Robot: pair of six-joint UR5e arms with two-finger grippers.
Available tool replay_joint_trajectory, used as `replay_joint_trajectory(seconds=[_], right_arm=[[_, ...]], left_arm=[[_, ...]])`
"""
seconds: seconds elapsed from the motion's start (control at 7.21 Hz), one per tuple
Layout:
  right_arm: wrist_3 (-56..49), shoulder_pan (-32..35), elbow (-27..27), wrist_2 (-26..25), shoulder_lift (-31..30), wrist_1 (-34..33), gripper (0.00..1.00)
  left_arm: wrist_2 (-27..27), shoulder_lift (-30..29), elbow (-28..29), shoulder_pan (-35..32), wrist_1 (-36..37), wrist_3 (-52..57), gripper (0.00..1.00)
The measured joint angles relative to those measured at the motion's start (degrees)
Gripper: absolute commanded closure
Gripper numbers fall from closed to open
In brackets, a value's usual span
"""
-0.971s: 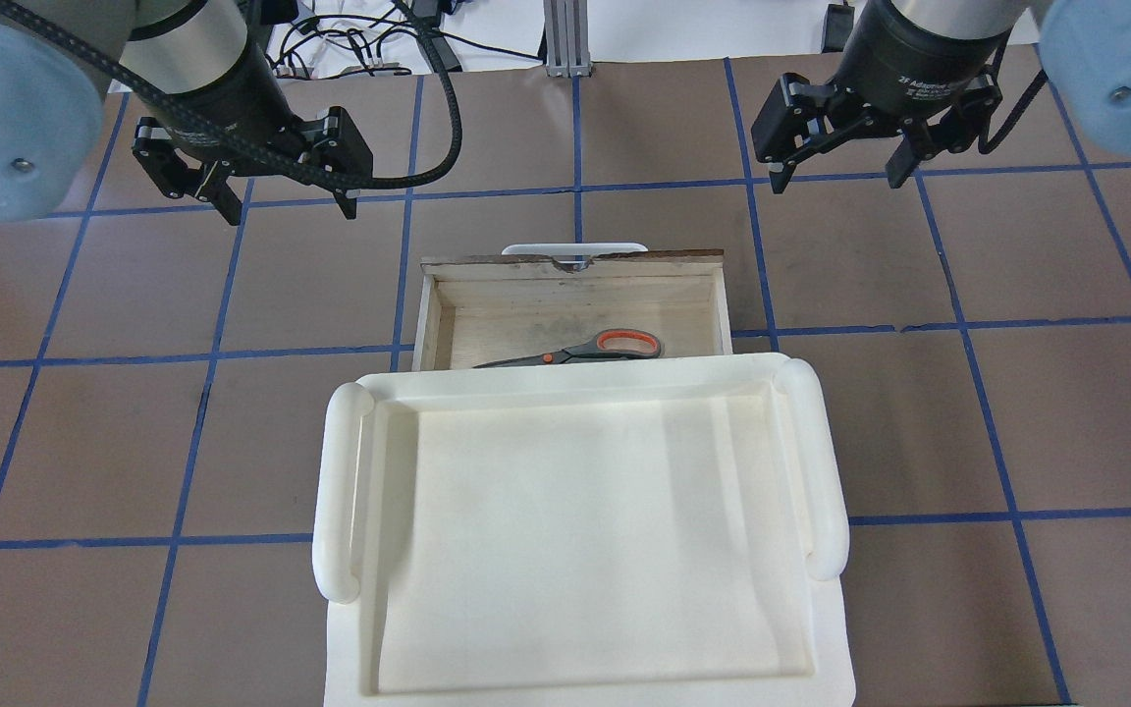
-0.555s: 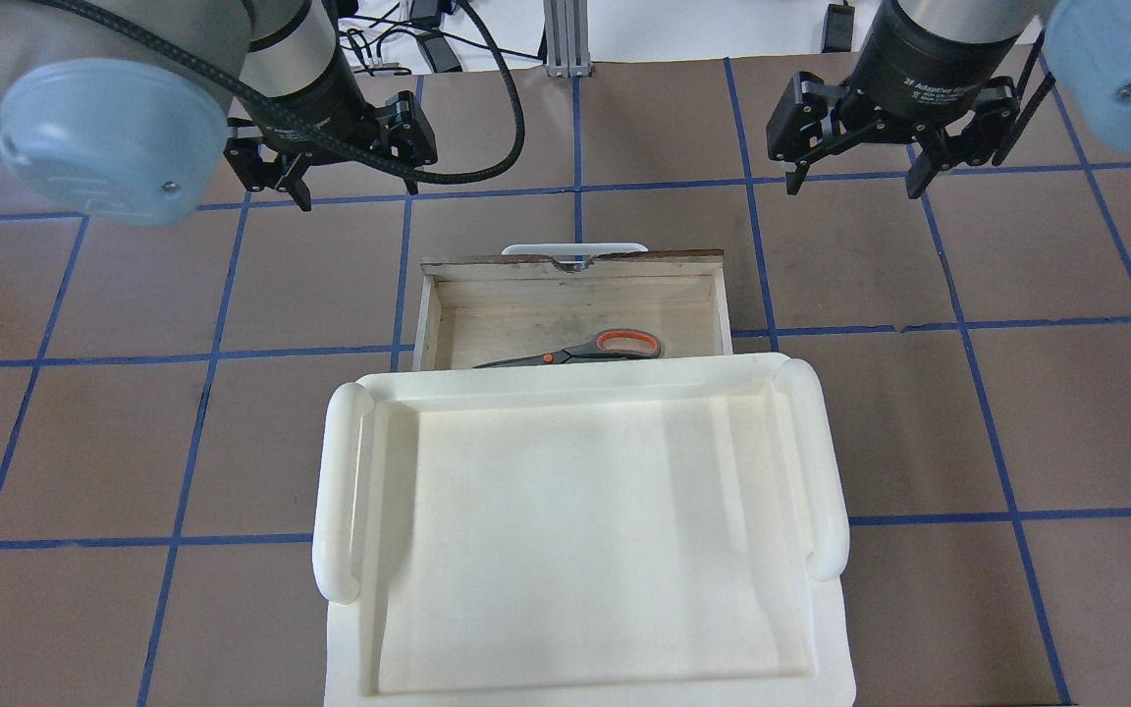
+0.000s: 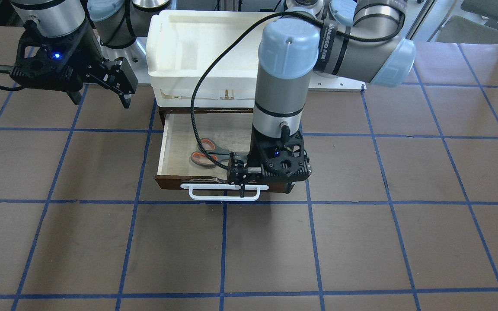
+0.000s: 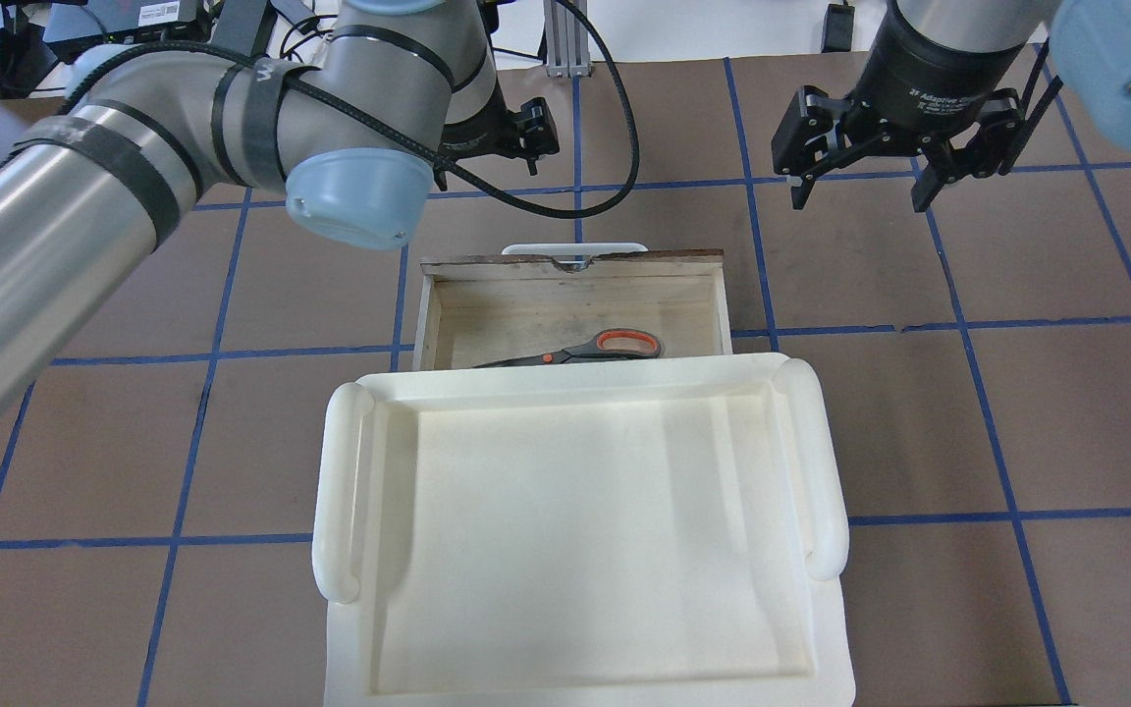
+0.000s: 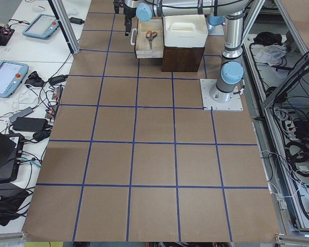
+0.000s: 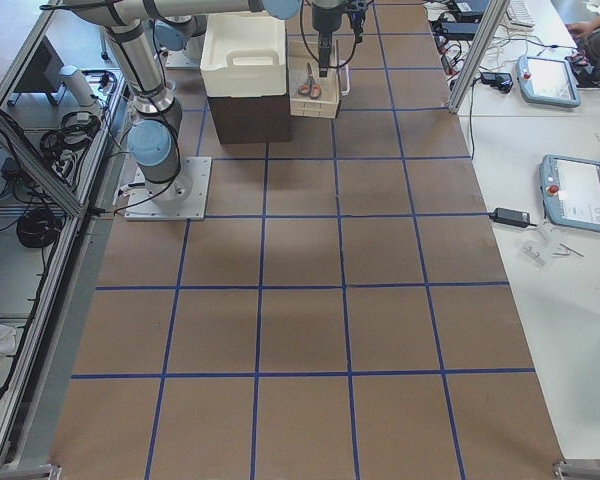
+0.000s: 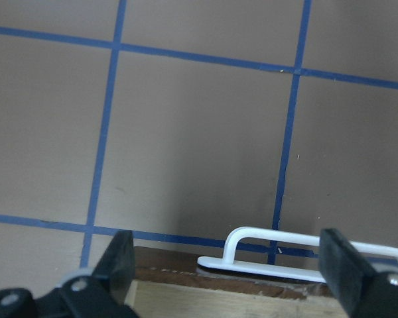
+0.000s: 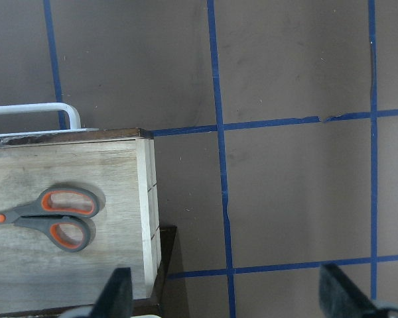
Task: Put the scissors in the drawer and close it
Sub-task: 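Move the left gripper over the drawer's front edge farthest from the robot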
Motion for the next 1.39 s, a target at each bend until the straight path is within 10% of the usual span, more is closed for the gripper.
replay_joint_trajectory(seconds=[1.39], right_arm=[[-2.82, -0.10, 0.09, -0.27, 0.02, 0.16, 0.00]], left_arm=[[-1.76, -17.61, 13.83, -3.88, -6.60, 6.30, 0.00]])
